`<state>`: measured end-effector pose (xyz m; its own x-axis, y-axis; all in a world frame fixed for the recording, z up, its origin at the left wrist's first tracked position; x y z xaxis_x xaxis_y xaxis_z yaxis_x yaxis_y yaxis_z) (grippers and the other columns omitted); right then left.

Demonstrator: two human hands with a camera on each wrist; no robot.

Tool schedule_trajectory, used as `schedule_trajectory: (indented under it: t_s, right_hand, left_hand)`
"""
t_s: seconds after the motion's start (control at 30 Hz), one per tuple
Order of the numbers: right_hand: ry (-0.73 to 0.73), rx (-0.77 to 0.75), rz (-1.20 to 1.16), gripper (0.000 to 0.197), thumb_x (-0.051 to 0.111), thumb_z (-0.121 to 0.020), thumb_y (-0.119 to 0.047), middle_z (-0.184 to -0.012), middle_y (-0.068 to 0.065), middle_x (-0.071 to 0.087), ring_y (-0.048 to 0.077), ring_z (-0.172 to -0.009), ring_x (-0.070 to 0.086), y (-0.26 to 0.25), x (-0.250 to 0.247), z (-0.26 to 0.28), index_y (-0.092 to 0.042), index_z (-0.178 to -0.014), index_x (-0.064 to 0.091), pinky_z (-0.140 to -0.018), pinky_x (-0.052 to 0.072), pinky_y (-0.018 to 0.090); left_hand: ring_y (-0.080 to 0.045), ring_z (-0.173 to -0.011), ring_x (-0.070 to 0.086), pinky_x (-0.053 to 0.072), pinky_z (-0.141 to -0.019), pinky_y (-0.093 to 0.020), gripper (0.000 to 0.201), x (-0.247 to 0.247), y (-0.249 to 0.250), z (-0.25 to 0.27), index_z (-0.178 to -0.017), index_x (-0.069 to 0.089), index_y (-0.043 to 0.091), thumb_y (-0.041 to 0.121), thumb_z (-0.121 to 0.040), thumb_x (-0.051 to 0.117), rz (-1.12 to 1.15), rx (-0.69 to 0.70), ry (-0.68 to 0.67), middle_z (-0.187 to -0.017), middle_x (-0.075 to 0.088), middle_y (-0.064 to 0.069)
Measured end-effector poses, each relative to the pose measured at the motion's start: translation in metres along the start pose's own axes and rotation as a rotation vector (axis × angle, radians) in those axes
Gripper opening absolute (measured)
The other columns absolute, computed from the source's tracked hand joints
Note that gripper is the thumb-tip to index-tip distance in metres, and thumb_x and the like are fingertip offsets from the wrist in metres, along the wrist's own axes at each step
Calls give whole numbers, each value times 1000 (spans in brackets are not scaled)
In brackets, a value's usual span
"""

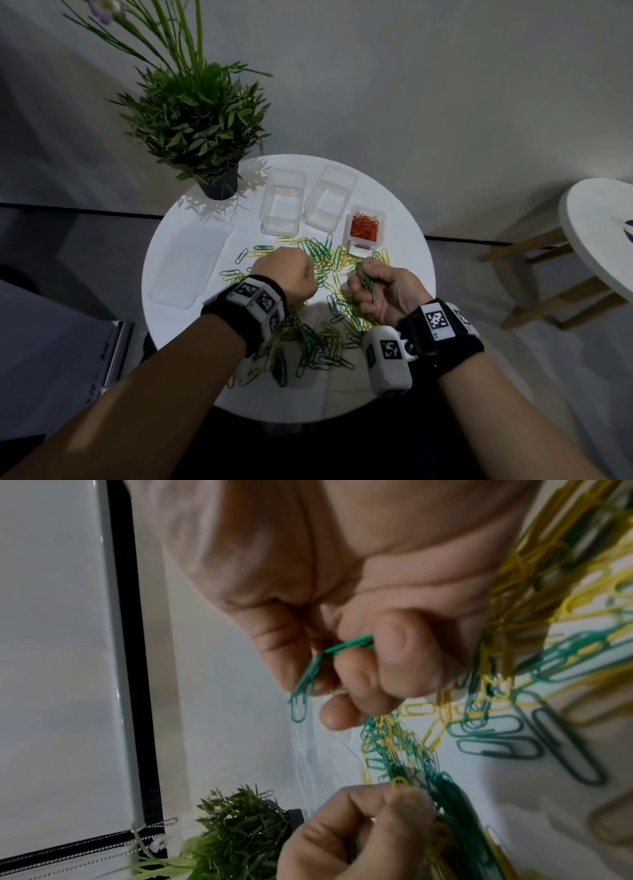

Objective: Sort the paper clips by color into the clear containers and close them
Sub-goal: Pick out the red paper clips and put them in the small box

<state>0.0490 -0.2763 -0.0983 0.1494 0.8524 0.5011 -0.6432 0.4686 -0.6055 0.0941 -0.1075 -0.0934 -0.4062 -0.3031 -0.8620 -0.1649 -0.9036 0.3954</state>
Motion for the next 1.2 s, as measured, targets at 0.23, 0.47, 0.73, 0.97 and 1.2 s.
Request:
schedule_trajectory:
  t_s: [0.23,0.47,0.73,0.97,1.2]
  right_hand:
    - [-56,-27,17,17,41,-74,-3,-63,15,53,16,-43,41,0,4,4,-4,-81,56,-42,27,17]
    - [-126,25,-72,40,42,-84,-20,-91,24,68,29,-74,70,-1,11,-1,7,-95,70,-61,58,28]
    - [-73,46,-99,50,84,-44,-2,-100,30,66,38,-86,70,2,1,-2,11,-91,70,-71,60,38]
    - [73,-10,38,21,37,-94,0,-66,9,57,14,-47,51,-2,9,-2,-2,-91,57,-40,41,18]
    - [16,41,-125,27,57,-72,-5,-98,26,68,33,-79,71,-8,10,0,8,-94,66,-68,60,36]
  left_hand:
    - [-16,-52,34,28,-45,-23,21,-2,-14,14,-67,45,16,5,-86,44,855,-131,-120,-64,41,-3]
    - [-15,-54,63,56,-48,-24,29,2,-11,30,-86,59,3,16,-99,37,1542,-256,-297,-74,66,-13]
    - [-25,-82,72,57,-76,-32,32,-11,-16,27,-107,62,0,3,-96,32,1653,-256,-357,-106,70,-21]
    - [-17,-85,71,58,-75,-25,31,-2,-10,24,-99,61,4,-16,-92,39,1448,-200,-280,-100,72,-12]
    - [-24,-97,67,53,-71,-18,45,-9,1,16,-102,61,6,-25,-85,34,1276,-50,-141,-114,65,-23]
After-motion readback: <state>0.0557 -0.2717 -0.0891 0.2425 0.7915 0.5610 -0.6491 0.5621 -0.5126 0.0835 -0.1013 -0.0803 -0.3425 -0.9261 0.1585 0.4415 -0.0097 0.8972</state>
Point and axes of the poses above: each hand's wrist, its own z-axis away from the middle knuckle, its own x-axis out of the palm, y = z × x, the point moved 3 cm from there along -z, towards the middle knuckle
